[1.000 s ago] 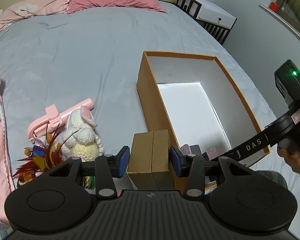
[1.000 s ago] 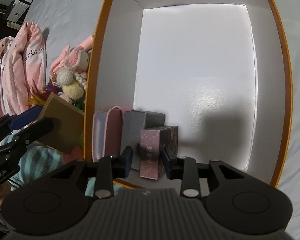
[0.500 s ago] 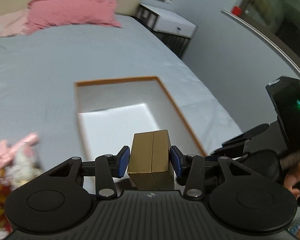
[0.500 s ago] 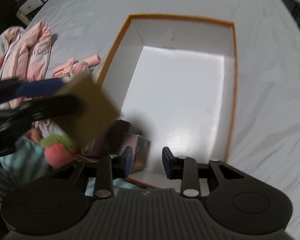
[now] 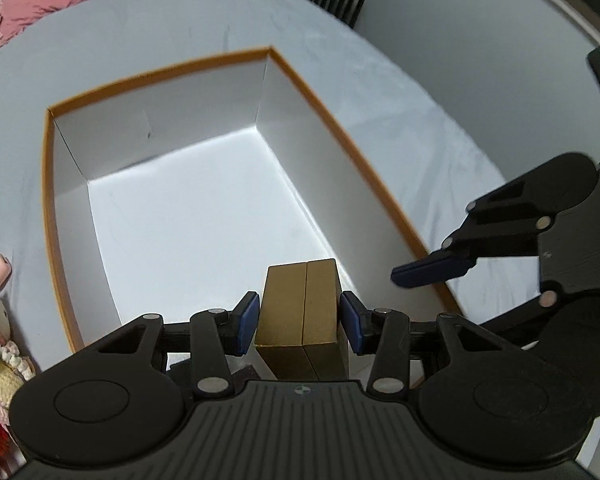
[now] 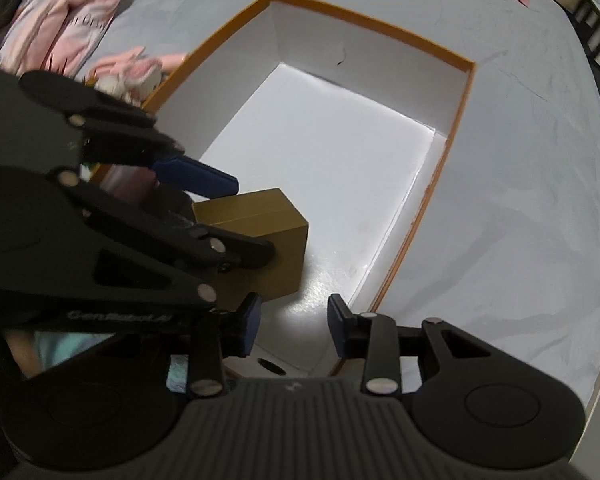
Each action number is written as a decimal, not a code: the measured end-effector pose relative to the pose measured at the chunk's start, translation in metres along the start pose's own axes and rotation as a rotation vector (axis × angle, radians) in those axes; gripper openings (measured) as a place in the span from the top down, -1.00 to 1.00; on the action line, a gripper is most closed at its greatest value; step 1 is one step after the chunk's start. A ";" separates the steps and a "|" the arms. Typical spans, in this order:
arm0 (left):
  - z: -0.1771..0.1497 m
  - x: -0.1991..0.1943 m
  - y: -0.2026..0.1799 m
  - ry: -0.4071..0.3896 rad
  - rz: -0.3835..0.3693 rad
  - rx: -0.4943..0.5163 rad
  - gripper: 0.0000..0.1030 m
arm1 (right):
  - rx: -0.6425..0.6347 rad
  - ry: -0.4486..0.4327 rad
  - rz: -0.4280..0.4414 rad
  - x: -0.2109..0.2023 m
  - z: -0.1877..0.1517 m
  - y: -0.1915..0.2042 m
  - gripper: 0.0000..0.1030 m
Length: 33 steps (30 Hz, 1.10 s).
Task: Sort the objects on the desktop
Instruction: 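Carry the gold box over the shoebox with the left tool and release it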
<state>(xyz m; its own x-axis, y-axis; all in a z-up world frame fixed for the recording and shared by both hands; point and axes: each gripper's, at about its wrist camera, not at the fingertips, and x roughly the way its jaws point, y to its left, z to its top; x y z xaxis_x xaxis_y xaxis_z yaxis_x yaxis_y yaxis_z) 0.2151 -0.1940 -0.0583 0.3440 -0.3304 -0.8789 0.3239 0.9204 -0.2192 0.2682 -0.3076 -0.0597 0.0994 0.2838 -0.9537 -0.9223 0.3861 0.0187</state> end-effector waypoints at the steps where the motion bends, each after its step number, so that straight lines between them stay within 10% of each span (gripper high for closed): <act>1: -0.001 0.003 0.003 0.010 0.004 -0.003 0.02 | -0.012 0.001 0.002 0.002 -0.001 0.000 0.22; 16: -0.004 0.008 0.015 0.061 -0.010 -0.014 0.05 | -0.121 0.009 -0.024 0.008 -0.001 0.011 0.07; 21: -0.007 -0.025 0.027 -0.028 0.025 -0.037 0.05 | -0.124 0.032 -0.022 0.009 0.005 0.008 0.43; 33: -0.053 -0.075 0.087 -0.104 0.089 -0.224 0.19 | -0.658 0.301 -0.074 0.063 0.032 0.042 0.71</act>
<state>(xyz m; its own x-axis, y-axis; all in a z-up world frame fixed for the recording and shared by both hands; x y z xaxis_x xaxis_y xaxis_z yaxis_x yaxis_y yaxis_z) 0.1704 -0.0782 -0.0340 0.4550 -0.2548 -0.8533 0.0886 0.9664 -0.2413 0.2479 -0.2460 -0.1092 0.1509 -0.0127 -0.9885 -0.9602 -0.2398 -0.1435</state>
